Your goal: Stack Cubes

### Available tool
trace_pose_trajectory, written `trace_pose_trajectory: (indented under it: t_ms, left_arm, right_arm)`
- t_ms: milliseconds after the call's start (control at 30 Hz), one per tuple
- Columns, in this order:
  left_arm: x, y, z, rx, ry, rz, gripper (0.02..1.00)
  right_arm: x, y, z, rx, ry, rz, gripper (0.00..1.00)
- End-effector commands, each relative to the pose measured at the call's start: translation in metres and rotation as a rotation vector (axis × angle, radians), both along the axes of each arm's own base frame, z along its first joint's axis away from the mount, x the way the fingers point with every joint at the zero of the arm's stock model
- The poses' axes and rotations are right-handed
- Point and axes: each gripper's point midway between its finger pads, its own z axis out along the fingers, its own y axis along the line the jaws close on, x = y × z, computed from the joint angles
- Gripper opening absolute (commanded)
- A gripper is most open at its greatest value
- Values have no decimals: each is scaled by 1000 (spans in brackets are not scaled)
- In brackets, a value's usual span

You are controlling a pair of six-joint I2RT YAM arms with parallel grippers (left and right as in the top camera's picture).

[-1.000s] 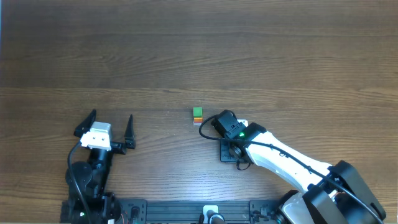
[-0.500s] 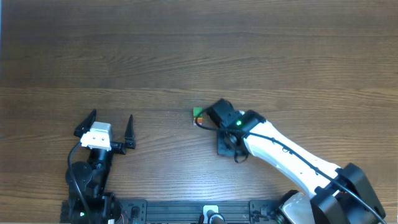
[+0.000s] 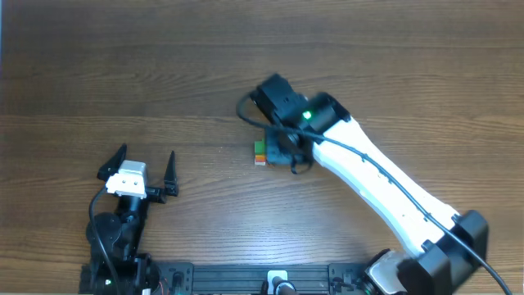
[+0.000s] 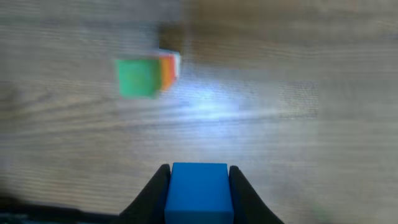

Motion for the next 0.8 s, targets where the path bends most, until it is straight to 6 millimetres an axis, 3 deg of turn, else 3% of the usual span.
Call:
trace_pose_trajectory:
  t_ms: [33, 267, 800]
  left_arm:
    - [0, -3, -1, 17, -4, -15, 1000]
    - [0, -3, -1, 17, -4, -15, 1000]
    - [0, -3, -1, 17, -5, -15, 1000]
  right_arm:
    - [30, 17, 6, -25, -6, 10, 9]
    - [47, 38, -4, -53, 47, 27, 9]
    - [46, 52, -25, -68, 83, 54, 12]
